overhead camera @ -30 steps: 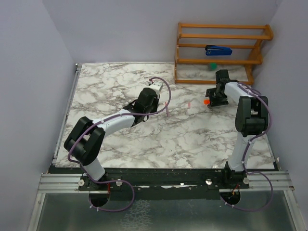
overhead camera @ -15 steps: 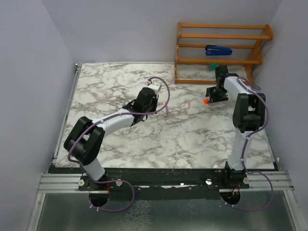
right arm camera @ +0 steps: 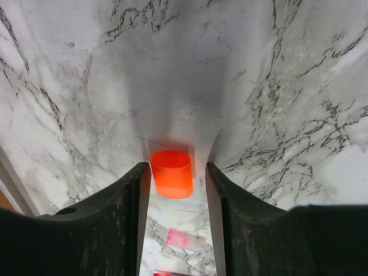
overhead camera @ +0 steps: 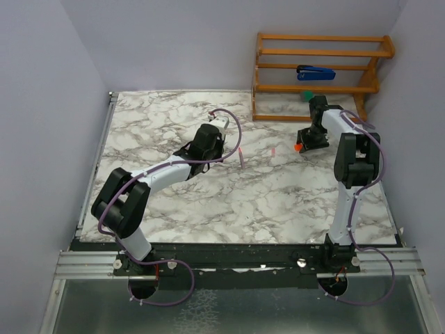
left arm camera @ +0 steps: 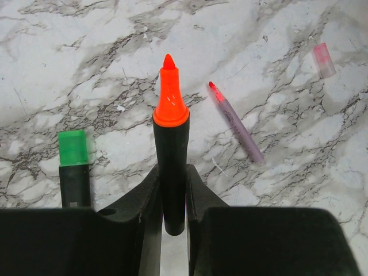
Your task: Insert the pens into the pen caps
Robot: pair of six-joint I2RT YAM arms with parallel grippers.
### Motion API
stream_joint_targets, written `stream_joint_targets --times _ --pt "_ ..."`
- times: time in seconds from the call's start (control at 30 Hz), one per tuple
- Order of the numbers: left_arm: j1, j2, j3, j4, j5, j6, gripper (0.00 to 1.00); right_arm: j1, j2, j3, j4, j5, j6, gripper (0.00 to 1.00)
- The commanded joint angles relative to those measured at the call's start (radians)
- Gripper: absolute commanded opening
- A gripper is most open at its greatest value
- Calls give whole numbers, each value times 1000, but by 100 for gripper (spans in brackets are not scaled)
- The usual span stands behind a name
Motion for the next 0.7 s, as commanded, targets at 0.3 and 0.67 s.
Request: stream_joint_targets --times 0.3,0.67 --pt "15 -15 21 -4 47 6 0 -32 86 47 -46 -24 -17 8" --pt "16 -60 -8 -22 59 -34 0 -34 11 -25 -11 -31 -75 0"
